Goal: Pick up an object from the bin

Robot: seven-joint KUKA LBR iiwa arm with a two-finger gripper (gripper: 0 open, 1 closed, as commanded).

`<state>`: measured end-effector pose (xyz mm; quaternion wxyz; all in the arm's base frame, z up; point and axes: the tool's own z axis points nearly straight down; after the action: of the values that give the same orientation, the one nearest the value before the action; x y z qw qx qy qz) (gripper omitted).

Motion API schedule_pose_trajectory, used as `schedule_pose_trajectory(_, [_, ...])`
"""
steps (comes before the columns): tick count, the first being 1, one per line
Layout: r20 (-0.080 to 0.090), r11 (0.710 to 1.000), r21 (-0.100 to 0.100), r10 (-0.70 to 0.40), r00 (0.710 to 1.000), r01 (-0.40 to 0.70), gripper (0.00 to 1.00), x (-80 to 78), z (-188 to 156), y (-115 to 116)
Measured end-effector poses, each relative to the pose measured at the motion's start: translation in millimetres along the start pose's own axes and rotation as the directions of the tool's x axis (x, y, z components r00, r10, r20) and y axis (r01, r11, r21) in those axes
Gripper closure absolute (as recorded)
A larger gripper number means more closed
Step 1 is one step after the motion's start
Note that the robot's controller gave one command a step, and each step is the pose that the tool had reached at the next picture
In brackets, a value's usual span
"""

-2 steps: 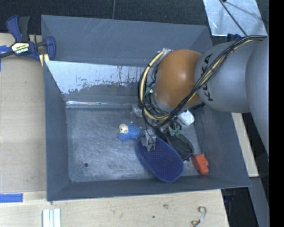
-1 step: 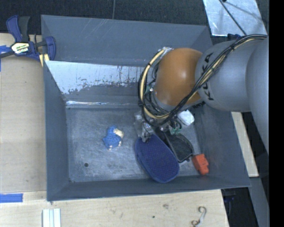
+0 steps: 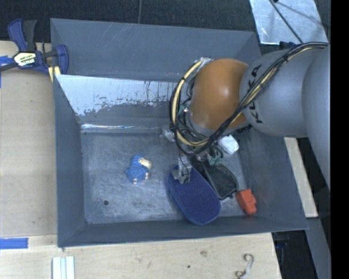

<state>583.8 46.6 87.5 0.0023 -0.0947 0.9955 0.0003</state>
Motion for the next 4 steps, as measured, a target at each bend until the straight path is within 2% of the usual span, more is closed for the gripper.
schedule_pose_trajectory(1, [0.000,1.000,-0.003,-0.011,1.000,0.011,0.00,-17.5,18,70])
schedule_pose_trajectory(2, [-0.003,0.946,-0.003,-0.323,0.946,0.323,0.00,-1.9,17,119])
schedule_pose_trajectory(3, [-0.003,0.948,-0.002,-0.319,0.948,0.319,1.00,-2.4,17,117])
schedule_pose_trajectory(4, [0.006,0.938,0.003,-0.346,0.938,0.346,1.00,13.1,-127,88])
